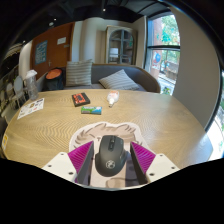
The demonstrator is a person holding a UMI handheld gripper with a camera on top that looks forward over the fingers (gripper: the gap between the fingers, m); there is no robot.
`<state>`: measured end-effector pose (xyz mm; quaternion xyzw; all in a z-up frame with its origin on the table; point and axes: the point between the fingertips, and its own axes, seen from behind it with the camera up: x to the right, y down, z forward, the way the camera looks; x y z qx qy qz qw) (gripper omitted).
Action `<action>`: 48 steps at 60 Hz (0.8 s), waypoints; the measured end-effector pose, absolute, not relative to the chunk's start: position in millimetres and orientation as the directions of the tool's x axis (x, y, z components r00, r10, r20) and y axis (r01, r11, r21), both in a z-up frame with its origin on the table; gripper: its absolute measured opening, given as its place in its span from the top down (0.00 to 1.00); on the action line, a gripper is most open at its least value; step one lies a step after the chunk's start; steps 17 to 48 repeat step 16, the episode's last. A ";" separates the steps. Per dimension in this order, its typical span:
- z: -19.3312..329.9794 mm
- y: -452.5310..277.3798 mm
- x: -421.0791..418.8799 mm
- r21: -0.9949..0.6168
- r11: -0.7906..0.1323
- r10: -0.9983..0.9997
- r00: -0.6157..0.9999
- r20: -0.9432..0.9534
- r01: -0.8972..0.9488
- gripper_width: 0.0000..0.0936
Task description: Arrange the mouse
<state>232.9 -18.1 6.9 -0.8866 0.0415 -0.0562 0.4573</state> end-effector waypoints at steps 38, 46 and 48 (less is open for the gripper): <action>47.8 -121.0 232.0 -0.884 -0.465 -0.066 0.997 -0.025 -0.053 0.09; 47.8 -121.0 232.0 -0.884 -0.465 -0.066 0.997 -0.025 -0.053 0.09; 47.8 -121.0 232.0 -0.884 -0.465 -0.066 0.997 -0.025 -0.053 0.09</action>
